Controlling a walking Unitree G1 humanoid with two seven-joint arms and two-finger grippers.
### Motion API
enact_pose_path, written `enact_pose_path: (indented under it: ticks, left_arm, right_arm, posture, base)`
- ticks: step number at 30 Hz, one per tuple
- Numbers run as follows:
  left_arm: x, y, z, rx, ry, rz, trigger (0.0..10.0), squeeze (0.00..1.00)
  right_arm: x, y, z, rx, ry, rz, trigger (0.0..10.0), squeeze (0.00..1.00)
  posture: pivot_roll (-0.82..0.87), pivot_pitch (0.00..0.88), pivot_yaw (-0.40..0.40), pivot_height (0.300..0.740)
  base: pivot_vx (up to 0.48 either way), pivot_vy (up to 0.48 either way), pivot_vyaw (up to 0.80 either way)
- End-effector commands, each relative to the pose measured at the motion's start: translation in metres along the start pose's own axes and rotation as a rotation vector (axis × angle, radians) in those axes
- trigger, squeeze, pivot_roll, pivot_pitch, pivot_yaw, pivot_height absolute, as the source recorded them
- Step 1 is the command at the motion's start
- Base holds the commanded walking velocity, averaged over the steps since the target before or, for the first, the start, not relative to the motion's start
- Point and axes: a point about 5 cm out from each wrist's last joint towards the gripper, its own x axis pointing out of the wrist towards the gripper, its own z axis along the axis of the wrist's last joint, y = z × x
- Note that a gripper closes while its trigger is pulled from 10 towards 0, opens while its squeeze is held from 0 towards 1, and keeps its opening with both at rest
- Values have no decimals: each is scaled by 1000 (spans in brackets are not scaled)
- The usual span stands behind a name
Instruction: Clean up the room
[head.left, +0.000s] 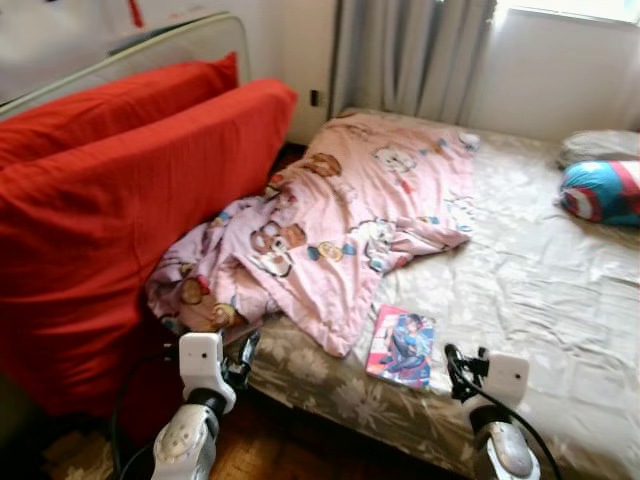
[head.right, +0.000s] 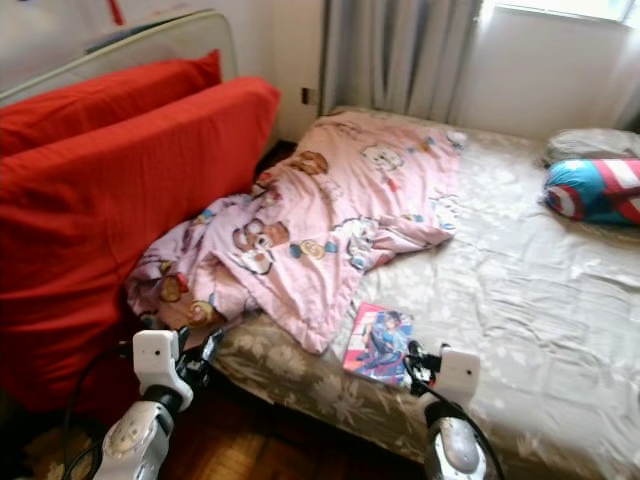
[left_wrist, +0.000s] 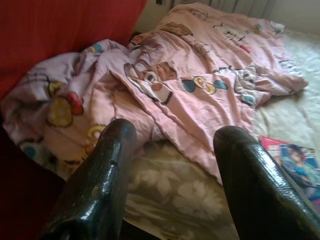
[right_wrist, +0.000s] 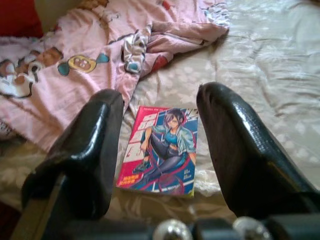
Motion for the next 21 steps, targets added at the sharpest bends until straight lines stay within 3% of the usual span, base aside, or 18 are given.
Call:
enact_pose_path:
  ticks: [1, 5, 13, 21]
  left_arm:
    - [4, -10, 1, -10, -15, -33, 10000, 0]
    - [4, -8, -1, -11, -11, -27, 10000, 0]
    - [3, -7, -4, -12, -8, -28, 10000, 0]
    - [4, -6, -5, -9, -6, -25, 10000, 0]
  right_arm:
    - [-3, -12, -4, -3, 27, -33, 10000, 0]
    - [-3, -12, -5, 6, 32, -35, 10000, 0]
    - [-2, -11, -5, 0, 30, -34, 10000, 0]
    - [2, -7, -2, -30, 36, 1, 10000, 0]
  posture:
    - [-18, 6, -38, 740]
    - [-14, 7, -41, 740]
    - [-12, 7, -39, 740]
    - [-11, 7, -34, 740]
  base:
    - [311, 0, -463]
    - [318, 0, -800]
    - [316, 0, 0]
    - [0, 0, 0]
